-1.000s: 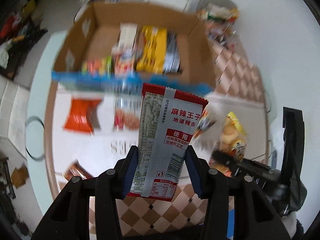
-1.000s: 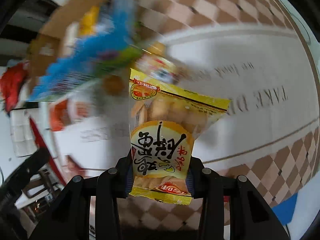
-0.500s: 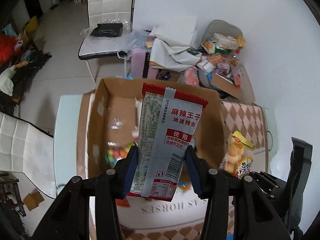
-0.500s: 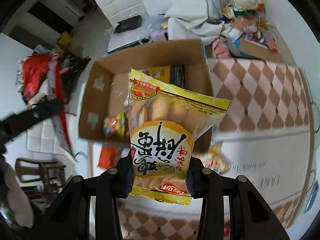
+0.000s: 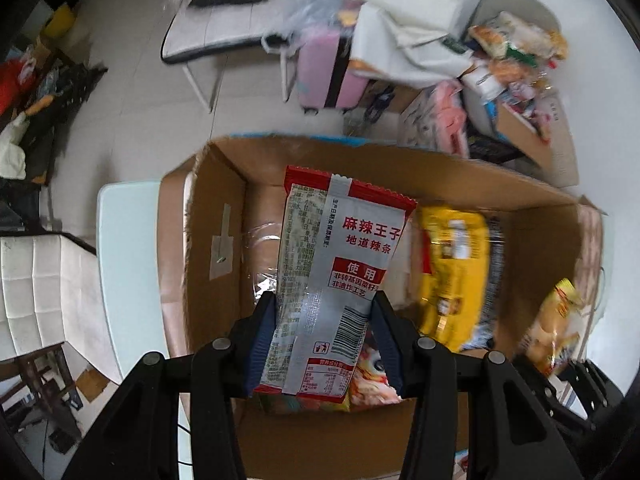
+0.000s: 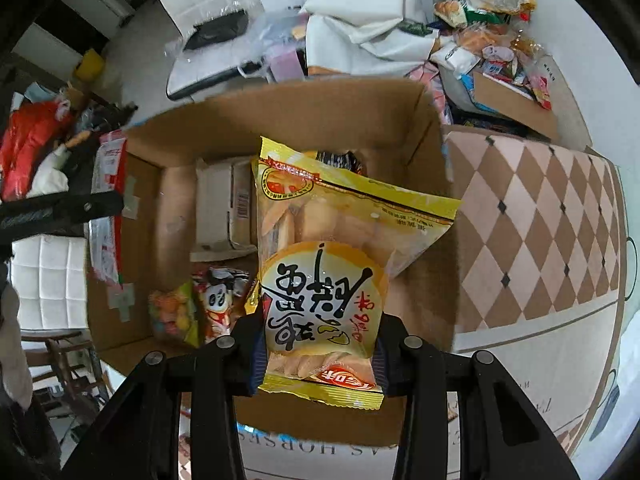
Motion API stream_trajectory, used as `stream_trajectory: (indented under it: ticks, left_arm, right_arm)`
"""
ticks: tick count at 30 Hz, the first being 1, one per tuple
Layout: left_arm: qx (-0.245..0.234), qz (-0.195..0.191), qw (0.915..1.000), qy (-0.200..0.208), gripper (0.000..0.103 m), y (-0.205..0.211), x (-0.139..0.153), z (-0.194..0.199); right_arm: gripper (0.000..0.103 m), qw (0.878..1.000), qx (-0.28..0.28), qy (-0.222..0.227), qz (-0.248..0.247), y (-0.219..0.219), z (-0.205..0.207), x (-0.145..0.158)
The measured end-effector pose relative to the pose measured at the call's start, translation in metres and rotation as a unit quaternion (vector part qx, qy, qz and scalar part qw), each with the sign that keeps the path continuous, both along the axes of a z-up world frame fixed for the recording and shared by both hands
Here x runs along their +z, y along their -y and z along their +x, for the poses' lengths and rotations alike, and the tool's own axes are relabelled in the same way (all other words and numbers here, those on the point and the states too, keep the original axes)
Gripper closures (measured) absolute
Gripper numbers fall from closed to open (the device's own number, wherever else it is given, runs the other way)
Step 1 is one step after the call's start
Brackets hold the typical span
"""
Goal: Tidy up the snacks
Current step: 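Lower both packs into the cardboard box and open both tools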
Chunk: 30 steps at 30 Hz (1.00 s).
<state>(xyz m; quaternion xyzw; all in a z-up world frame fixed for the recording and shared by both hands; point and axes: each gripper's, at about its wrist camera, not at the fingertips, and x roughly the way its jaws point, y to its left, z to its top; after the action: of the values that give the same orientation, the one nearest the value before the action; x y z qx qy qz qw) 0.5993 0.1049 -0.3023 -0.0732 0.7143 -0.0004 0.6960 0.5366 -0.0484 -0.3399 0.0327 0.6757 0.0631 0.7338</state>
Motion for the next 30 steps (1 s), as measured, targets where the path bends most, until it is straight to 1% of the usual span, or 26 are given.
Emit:
stream_trajectory:
  ticks: [3,6,8,10,12,13,14,15,16,17,18,20,25,28,30]
  left_arm:
    - [0.003,0.000,0.9998,-0.018,0.058,-0.004,-0.020,0.004]
    - [0.005,-0.002,0.9995,-0.031,0.058,-0.006,-0.034,0.002]
    - [0.003,0.001,0.9993,-0.037,0.057,-0.006,-0.039,0.000]
    - [-0.007,0.007,0.9993,-0.036,0.057,-0.003,-0.038,0.000]
    - [-0.008,-0.007,0.9991,-0.041,0.055,0.000,-0.036,0.000]
    - [-0.005,-0.012,0.9990,-0.043,0.052,-0.001,-0.038,0.001]
    - [0.000,-0.014,0.9991,-0.041,0.049,-0.003,-0.037,0.001]
    - [0.001,-0.019,0.9991,-0.037,0.044,-0.002,-0.034,0.000]
    - [-0.001,-0.020,0.9992,-0.035,0.034,-0.002,-0.034,0.000]
    - [-0.005,-0.015,0.9994,-0.031,0.026,-0.001,-0.031,0.000]
    - [-0.007,-0.013,0.9996,-0.026,0.016,-0.001,-0.029,0.000]
    - [-0.009,-0.013,0.9997,-0.018,0.016,0.000,-0.023,-0.001]
    - [-0.006,-0.023,0.9997,0.007,0.016,-0.002,-0.001,-0.009]
    - [-0.002,-0.025,0.9993,0.027,0.016,-0.003,0.015,-0.023]
    - [0.003,-0.018,0.9988,0.046,0.016,-0.004,0.028,-0.036]
  right_arm:
    - [0.059,1.000,0.001,-0.013,-0.003,-0.002,0.002,-0.019]
    - [0.059,1.000,-0.002,-0.026,-0.003,-0.002,0.000,-0.034]
    - [0.059,0.999,-0.003,-0.031,-0.004,-0.001,-0.002,-0.044]
    - [0.059,0.999,0.000,-0.041,-0.003,-0.002,-0.006,-0.051]
    - [0.057,0.998,0.004,-0.057,-0.007,-0.003,-0.010,-0.058]
    - [0.046,0.997,0.008,-0.070,-0.011,-0.003,-0.011,-0.063]
    - [0.034,0.996,0.014,-0.083,-0.013,-0.005,-0.013,-0.068]
    - [0.020,0.996,0.019,-0.086,-0.001,-0.006,-0.014,-0.069]
    - [0.014,0.996,0.027,-0.087,0.001,-0.009,-0.015,-0.068]
    - [0.013,0.996,0.035,-0.086,-0.010,-0.014,-0.017,-0.067]
    - [0.011,0.996,0.038,-0.081,-0.014,-0.016,-0.018,-0.065]
    - [0.010,0.996,0.041,-0.074,-0.017,-0.018,-0.019,-0.060]
    - [0.010,0.998,0.011,-0.057,-0.007,-0.008,-0.019,-0.045]
    - [0.010,0.999,-0.006,-0.044,-0.004,-0.002,-0.022,-0.035]
    - [0.010,0.999,-0.019,-0.032,-0.004,0.004,-0.024,-0.025]
